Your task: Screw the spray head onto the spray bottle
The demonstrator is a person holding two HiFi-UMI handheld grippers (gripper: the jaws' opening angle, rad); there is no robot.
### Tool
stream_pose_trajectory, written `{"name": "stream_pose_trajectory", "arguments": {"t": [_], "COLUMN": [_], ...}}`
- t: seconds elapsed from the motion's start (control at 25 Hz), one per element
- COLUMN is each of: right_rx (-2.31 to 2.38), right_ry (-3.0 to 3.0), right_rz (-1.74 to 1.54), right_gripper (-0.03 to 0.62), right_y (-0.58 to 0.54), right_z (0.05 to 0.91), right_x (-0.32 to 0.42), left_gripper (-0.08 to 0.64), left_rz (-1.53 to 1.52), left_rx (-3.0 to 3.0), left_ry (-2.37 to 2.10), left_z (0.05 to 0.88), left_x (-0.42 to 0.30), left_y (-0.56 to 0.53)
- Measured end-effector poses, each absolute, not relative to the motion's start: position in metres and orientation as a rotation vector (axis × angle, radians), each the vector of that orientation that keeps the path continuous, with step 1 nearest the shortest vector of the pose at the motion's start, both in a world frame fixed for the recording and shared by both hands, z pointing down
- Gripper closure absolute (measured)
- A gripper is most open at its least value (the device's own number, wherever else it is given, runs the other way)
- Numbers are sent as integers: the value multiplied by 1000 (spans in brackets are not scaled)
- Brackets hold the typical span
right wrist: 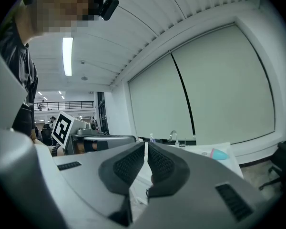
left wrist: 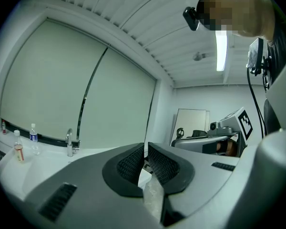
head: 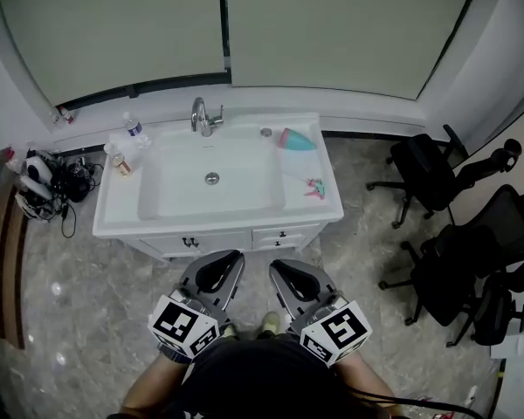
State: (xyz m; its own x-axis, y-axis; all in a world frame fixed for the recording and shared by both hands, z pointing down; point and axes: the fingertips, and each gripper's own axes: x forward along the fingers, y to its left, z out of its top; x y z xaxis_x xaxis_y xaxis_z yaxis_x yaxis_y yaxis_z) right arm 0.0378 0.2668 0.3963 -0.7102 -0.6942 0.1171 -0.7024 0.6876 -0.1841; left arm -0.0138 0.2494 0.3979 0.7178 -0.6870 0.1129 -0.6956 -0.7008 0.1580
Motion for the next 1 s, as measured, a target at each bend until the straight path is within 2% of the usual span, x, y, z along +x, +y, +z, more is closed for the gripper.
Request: {"name": "stream_pose_trajectory", "arguments": {"t": [0.52,1.0], "right_rx": [1222,1348], "right_ry": [-2842,-2757], "right_rz": [405,434], "right_gripper": [592,592], "right_y": [244,148], "right_z": [415,429], "right_x": [111,111], "left_gripper": [555,555], "left_rz": [167,190], "left_rx": [2719,2740], "left_ry": [-1097,-981], "left_z": [417,432], "left_x": [61,57], "left_y": [230,124]}}
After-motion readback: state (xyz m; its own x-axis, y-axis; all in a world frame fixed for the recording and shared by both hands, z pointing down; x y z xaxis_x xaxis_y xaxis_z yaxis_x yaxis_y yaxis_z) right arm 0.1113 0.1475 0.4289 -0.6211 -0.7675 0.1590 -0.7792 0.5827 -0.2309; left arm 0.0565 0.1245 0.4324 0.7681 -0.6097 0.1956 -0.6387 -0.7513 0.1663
